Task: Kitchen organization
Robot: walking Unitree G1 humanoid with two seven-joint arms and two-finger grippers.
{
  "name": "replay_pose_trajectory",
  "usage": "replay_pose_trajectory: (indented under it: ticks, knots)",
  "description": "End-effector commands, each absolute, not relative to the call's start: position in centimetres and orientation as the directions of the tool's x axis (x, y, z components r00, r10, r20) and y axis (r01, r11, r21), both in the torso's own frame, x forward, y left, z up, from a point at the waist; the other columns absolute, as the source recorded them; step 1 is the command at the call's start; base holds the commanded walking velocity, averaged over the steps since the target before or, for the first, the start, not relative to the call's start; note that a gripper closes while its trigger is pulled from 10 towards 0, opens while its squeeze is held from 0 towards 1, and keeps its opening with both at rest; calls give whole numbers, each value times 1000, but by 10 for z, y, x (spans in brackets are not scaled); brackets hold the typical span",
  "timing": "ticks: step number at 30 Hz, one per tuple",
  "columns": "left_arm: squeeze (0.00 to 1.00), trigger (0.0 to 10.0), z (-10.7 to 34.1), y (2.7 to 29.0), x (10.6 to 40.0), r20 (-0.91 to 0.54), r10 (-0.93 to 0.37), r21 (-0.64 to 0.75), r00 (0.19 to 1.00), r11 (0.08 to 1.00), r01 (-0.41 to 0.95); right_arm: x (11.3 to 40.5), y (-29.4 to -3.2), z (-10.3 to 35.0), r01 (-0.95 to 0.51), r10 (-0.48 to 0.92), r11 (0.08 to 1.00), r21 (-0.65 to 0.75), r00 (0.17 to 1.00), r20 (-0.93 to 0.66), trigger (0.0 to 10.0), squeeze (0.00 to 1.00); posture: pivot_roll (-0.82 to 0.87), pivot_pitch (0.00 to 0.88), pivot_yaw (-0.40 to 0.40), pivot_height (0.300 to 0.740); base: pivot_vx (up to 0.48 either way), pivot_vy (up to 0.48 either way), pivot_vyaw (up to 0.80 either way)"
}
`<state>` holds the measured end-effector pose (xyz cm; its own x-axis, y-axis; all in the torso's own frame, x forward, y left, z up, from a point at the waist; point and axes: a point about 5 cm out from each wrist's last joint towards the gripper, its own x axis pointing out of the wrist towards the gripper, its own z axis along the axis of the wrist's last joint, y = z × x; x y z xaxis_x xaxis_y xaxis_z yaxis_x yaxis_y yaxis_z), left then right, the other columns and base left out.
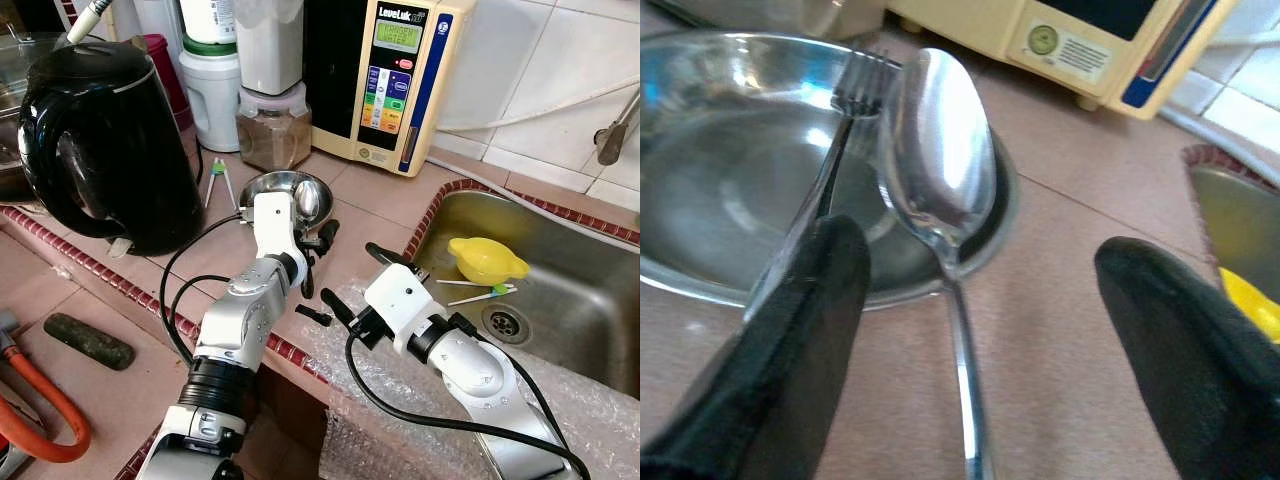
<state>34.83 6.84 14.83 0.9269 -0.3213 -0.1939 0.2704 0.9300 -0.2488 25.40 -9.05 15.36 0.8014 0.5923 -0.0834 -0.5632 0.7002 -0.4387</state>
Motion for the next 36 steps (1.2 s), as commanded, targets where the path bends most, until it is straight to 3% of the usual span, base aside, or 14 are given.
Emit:
replay_pose_trajectory:
  ticks: [1, 13, 21, 36]
  knots:
    - [1000, 10000, 162, 72, 351, -143, -312, -222, 939, 935, 277, 254, -92, 157, -552, 587, 704, -447, 807, -72, 10000, 0, -61, 46, 17, 740, 0, 0, 0]
    - [1000, 10000, 159, 86, 323, -142, -416, -189, 898, 902, 388, 255, -91, 157, -562, 600, 691, -454, 797, -75, 10000, 0, -30, 47, -2, 740, 0, 0, 0]
    - [1000, 10000, 148, 78, 291, -176, -544, -162, 820, 838, 521, 254, -90, 156, -586, 622, 667, -460, 778, -91, 10000, 0, -19, 57, -29, 740, 0, 0, 0]
    - [1000, 10000, 120, 87, 315, -304, -310, -211, 901, 944, 254, 249, -93, 156, -591, 621, 660, -464, 777, -107, 10000, 0, -60, 67, -31, 740, 0, 0, 0]
